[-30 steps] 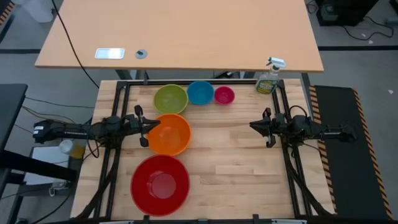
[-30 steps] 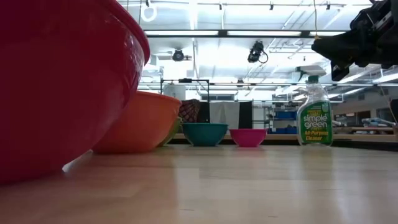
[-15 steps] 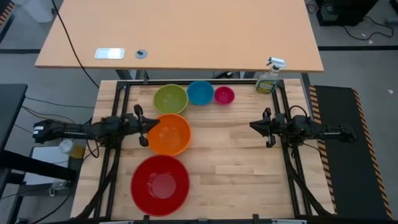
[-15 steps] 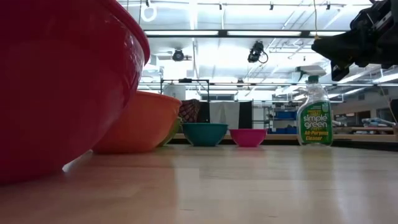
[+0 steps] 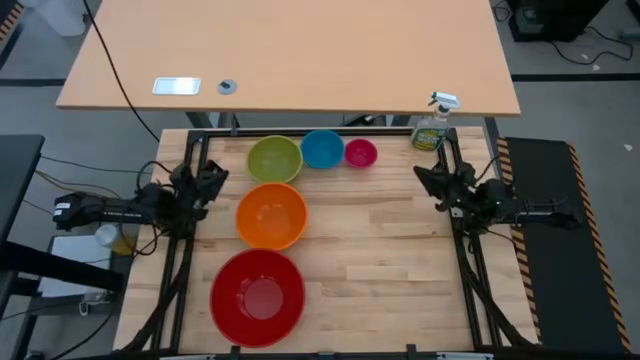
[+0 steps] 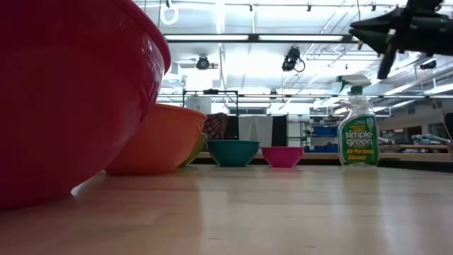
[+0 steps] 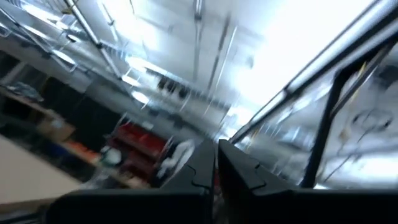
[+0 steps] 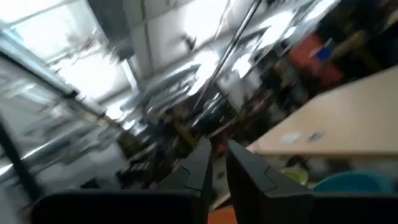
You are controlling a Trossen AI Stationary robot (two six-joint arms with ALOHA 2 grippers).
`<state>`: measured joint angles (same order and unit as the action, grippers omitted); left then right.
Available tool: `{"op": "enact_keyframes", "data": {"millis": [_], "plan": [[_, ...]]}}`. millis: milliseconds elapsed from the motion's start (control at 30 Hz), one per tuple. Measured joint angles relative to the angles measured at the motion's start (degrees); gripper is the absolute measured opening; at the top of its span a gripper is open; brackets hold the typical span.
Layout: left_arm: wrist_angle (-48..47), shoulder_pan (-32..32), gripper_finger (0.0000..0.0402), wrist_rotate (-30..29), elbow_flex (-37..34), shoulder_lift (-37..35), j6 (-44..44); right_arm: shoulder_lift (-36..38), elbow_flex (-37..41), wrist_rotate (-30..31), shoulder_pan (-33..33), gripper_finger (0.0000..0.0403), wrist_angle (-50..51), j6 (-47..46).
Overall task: Nest bowls inside each other
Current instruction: Stack the orange bowl on top of the red bowl
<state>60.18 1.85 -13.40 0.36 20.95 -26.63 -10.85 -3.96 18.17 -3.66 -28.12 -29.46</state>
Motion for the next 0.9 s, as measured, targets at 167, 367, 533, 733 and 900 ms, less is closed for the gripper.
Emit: {"op": "enact_keyframes", "data": {"millis": [167,367,533,733,900], "plan": [[2.37,0.0,0.0025,-2.74,0.67,0.01,-4.6,-15.11,-8.86,-3.05,-0.2,0.0057,-0.15,-3.24],[2.71,0.01,0.0025,-4.4,3.45,0.0,-2.71,-35.14,-21.03,-1.58,-1.52,0.0057,-0.13,-2.42],[2.5,0.0,0.0025,-6.74,4.69,0.04,-2.71,-46.1,-29.41,-3.13,-1.6,0.0057,-0.59,-3.91],[2.26,0.0,0.0025,-6.98,5.31,0.04,-2.7,-55.44,-36.66,-11.3,-1.36,0.0057,-2.74,-5.94],[2.34,0.01,0.0025,-9.57,5.31,0.04,-2.75,-62.49,-40.46,-12.99,-1.36,0.0057,-6.12,-8.5]]}}
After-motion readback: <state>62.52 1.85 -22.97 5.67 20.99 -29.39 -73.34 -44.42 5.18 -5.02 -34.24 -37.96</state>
